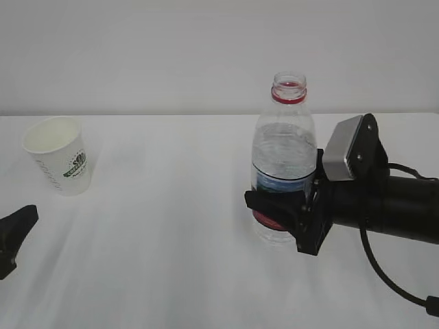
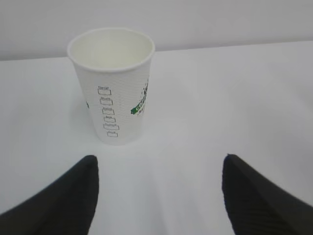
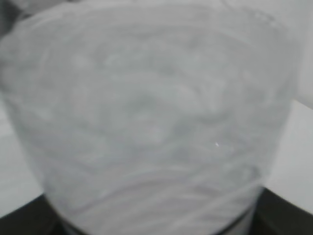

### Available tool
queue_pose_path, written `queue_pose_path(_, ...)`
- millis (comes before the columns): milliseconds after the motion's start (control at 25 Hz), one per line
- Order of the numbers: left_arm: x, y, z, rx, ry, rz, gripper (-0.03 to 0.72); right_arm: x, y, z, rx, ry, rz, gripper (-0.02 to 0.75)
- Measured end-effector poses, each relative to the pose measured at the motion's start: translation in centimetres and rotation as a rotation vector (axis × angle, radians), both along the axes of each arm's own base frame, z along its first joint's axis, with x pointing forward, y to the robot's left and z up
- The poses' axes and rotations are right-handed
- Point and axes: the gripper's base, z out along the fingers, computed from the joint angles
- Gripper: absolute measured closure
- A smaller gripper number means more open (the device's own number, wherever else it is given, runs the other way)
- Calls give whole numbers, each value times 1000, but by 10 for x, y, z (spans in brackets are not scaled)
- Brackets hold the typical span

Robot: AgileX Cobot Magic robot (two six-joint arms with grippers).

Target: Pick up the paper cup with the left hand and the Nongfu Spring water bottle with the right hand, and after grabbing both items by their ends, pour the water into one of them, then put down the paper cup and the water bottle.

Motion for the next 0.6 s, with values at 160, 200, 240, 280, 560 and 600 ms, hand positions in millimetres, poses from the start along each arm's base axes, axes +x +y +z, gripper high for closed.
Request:
queue_pose_path(160,0,-1,-6,10,34,-10,111,-5,-6,7,-4,-15,-20,260)
queue_pose_path(200,0,-1,-6,10,33,-10,111,-5,-9,8,-2,-15,-33,260)
queue_pose_path(240,0,-1,-6,10,33,-10,111,-4,-12,10,0,-15,-48,260)
queue_pose_path(280,0,-1,-6,10,33,-10,111,-4,-15,11,3,-12,-62,260)
queue_pose_path(560,0,-1,-6,10,35,-10,111,-3,-30,22,18,-37,-125,260)
queue_pose_path(600,0,-1,-6,10,35,-10,111,-3,-30,22,18,-36,-126,260)
